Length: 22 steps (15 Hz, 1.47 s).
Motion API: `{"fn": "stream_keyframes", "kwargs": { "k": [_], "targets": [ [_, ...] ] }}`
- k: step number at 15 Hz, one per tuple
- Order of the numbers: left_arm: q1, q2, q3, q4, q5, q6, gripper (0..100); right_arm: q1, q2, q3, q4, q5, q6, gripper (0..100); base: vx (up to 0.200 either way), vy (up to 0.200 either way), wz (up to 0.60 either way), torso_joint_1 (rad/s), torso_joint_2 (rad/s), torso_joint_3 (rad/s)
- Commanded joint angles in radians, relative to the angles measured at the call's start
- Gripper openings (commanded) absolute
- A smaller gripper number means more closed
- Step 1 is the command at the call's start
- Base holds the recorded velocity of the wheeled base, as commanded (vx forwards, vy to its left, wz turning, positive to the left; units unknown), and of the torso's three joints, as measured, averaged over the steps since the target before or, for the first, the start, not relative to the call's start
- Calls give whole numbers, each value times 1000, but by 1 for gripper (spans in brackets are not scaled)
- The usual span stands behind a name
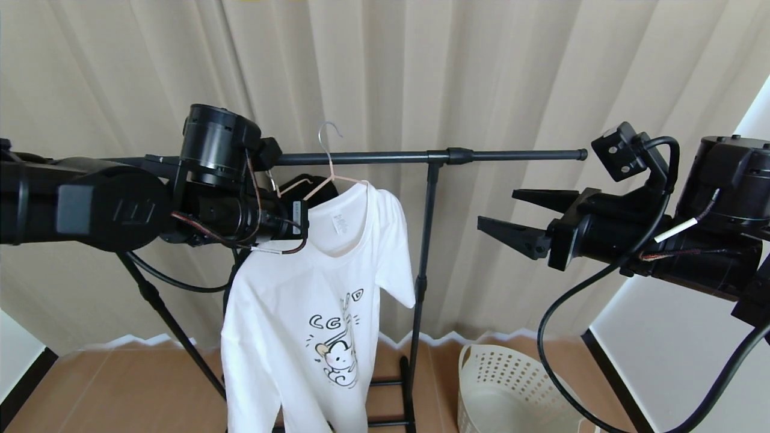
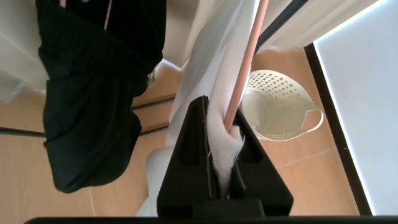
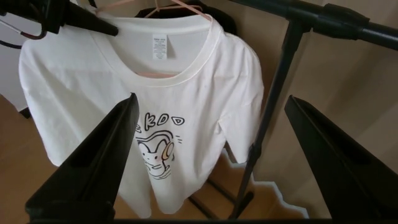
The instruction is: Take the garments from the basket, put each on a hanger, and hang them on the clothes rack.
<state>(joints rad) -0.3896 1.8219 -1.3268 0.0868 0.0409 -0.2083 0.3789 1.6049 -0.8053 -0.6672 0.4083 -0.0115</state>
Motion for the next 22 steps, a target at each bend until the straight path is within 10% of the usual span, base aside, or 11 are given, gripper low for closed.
{"fn": "stream_keyframes", "kwargs": {
  "k": [1, 21, 22],
  "targets": [
    [0, 73, -38, -1, 22, -2, 0, -2, 0, 0, -2, 0, -1, 100, 0, 0, 0, 0, 0, 0],
    [-2, 238, -150, -6, 30, -33, 0, -2, 9, 3, -5, 0, -4, 100, 0, 0, 0, 0, 0, 0],
    [-2, 238, -149, -6, 30, -33, 100, -2, 9, 3, -5, 1, -2, 100, 0, 0, 0, 0, 0, 0]
  ]
}}
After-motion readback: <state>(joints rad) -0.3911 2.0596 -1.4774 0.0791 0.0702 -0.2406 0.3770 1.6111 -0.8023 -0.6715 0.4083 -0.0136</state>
